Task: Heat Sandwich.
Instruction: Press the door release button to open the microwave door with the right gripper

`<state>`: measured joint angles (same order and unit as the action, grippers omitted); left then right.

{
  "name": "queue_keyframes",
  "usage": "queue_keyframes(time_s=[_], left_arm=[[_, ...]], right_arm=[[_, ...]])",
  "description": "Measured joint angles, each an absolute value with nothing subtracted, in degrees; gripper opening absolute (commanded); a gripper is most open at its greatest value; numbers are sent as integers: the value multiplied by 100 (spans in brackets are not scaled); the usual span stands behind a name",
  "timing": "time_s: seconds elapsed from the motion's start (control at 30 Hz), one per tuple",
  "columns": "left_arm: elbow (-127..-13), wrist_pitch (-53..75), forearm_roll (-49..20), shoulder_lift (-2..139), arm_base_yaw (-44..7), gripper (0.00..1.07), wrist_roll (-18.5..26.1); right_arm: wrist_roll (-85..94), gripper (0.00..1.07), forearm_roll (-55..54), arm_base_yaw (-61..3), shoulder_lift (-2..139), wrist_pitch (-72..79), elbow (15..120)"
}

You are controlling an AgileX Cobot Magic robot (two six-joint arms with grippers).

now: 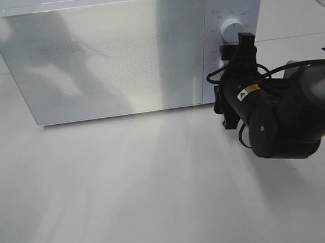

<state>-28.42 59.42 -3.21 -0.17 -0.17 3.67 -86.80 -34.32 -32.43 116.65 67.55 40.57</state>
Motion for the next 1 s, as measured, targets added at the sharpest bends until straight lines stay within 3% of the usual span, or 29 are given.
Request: queue_keyframes(time_s=[0.53,1.0], left_arm=[[-2842,5942,-321,-17,-17,101,367],[-2842,5942,-321,-17,-17,101,367]], right_arm=[[-8629,76,-3094,-3243,11499,6715,3999],[-7935,76,-2848,-3237,10594,5781,3042]])
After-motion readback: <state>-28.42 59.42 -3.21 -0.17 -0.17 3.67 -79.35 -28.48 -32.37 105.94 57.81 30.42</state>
